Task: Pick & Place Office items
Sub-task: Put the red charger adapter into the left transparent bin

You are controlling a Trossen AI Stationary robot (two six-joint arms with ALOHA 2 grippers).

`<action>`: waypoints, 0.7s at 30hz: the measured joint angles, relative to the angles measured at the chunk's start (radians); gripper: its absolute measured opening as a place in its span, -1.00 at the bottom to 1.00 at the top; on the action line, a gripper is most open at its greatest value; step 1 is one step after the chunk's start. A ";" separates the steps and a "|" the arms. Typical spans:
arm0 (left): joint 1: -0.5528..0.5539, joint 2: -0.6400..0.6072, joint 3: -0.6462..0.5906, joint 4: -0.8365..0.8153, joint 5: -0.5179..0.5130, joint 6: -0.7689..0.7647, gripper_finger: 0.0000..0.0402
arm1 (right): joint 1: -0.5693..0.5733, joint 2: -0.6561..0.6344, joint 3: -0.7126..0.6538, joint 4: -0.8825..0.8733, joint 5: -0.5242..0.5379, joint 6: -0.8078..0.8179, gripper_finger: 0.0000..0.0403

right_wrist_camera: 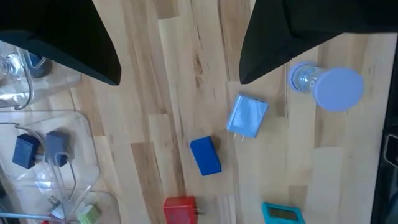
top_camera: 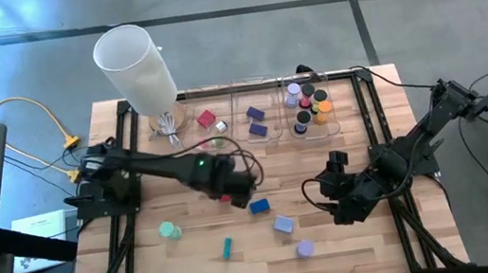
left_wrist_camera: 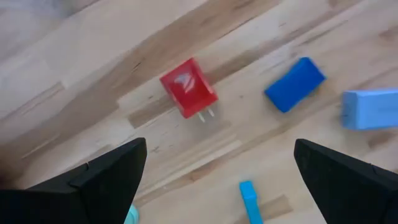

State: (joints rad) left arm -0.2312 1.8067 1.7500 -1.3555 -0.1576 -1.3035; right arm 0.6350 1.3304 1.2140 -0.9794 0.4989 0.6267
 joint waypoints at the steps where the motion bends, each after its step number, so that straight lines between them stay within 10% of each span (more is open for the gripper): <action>1: 0.011 0.006 0.000 -0.002 0.017 0.004 0.98 | 0.000 0.000 0.000 0.000 0.000 0.000 0.57; 21: 0.057 0.174 -0.001 0.009 0.115 0.056 0.98 | 0.000 0.000 0.000 0.003 0.000 -0.077 0.57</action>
State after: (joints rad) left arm -0.1746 1.9808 1.7494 -1.3468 -0.0427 -1.2480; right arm 0.6350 1.3304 1.2140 -0.9760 0.4988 0.5495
